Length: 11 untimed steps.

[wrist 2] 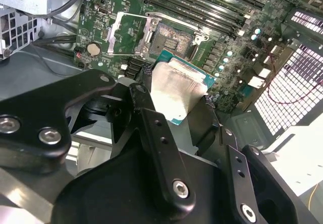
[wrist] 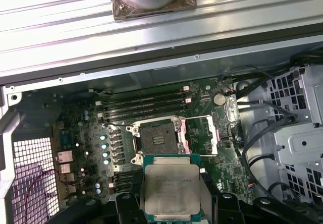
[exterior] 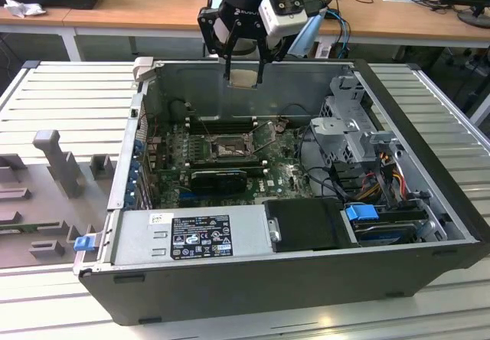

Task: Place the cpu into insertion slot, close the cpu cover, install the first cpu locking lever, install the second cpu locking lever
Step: 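Place the cpu into insertion slot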

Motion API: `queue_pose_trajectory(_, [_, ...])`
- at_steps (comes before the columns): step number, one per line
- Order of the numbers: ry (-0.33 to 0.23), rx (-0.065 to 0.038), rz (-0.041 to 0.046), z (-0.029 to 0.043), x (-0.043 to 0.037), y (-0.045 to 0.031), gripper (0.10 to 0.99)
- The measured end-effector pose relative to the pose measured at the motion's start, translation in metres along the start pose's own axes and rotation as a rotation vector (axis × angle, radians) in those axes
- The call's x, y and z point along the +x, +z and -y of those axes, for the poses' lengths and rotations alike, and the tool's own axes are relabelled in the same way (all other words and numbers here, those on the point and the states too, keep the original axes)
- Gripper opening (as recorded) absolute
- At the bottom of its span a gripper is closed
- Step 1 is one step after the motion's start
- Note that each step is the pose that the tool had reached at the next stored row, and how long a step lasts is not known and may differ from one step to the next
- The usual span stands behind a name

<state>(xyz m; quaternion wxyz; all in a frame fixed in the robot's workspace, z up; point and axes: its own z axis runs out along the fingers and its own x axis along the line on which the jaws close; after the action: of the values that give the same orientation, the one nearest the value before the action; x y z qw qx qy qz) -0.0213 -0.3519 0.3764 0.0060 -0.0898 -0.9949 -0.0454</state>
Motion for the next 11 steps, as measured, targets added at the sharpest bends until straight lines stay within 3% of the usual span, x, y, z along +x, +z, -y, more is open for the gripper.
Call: queue_pose_trajectory(11, [0.028, -0.001, 0.0025, 0.0, 0.0, 0.0, 0.529])
